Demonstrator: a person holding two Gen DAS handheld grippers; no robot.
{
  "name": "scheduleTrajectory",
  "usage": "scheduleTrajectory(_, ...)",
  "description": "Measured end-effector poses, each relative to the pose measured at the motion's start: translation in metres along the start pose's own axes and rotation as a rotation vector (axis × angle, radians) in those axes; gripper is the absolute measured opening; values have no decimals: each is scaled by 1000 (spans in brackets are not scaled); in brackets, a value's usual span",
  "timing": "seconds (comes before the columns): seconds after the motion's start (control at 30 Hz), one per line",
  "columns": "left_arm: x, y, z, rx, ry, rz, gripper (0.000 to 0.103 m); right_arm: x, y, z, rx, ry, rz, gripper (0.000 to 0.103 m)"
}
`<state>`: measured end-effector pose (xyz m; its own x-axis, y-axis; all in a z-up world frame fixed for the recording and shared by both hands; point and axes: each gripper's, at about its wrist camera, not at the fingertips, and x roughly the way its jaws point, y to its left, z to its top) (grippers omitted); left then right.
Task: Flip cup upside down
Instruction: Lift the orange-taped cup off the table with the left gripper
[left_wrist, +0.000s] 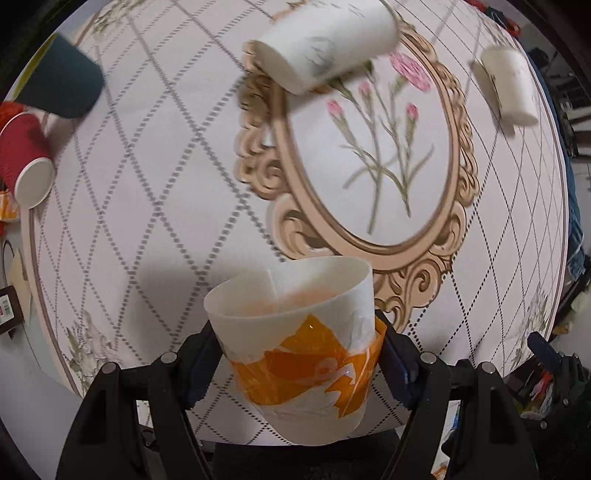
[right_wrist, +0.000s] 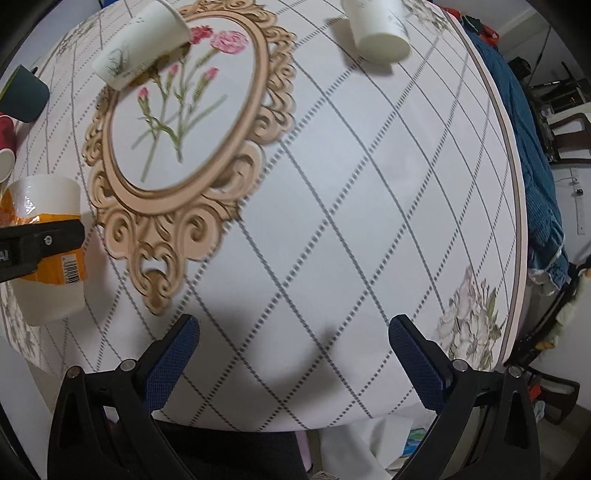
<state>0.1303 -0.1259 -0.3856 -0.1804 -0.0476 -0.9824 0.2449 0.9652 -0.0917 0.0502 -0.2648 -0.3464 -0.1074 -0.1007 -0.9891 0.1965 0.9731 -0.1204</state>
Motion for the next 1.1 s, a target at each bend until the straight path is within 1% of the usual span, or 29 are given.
scheduleTrajectory(0.03, 7, -11, 1, 7, 2, 3, 74, 1, -3, -2, 4, 0, -3, 103)
scheduleTrajectory(0.23, 31, -48, 2, 40, -1, 33, 74, 7, -25, -12, 30, -2, -9, 103)
scheduleTrajectory(0.27, 33, -51, 3, 42, -3, 36, 74, 12, -36, -13, 32, -5, -9, 103)
scheduleTrajectory(0.47, 46, -72, 4, 58, -4, 59, 74, 17, -52, -18, 51, -8, -8, 103)
scheduleTrajectory(0.53, 44, -71, 9, 63, -3, 64, 75, 16, -52, -17, 56, -7, -7, 103)
scheduleTrajectory(0.67, 50, -83, 9, 52, -1, 57, 76, 16, -58, -18, 66, -11, -6, 103)
scheduleTrajectory(0.77, 39, -59, 31, 58, -1, 65, 76, 16, -59, -14, 68, -13, -6, 103)
scheduleTrajectory(0.83, 35, -60, 32, 60, 4, 74, 76, 14, -57, -13, 68, -16, -6, 103)
scheduleTrajectory(0.87, 26, -44, 36, 57, 7, 76, 76, 14, -58, -13, 69, -17, -5, 103)
scheduleTrajectory(0.9, 19, -38, 32, 56, 9, 80, 76, 14, -58, -12, 69, -19, -5, 103)
scheduleTrajectory(0.93, 19, -39, 32, 56, 5, 82, 77, 14, -59, -12, 68, -20, -5, 103)
scheduleTrajectory(0.97, 16, -37, 32, 57, 2, 84, 84, 13, -59, -12, 68, -23, -4, 103)
scheduleTrajectory(1.0, 12, -35, 32, 58, -3, 90, 88, 10, -54, -9, 69, -23, -4, 103)
scheduleTrajectory(1.03, 10, -34, 32, 57, -9, 91, 90, 8, -51, -8, 70, -25, -3, 103)
scheduleTrajectory(1.1, 8, -35, 34, 53, -10, 87, 90, 6, -50, -7, 73, -26, -3, 103)
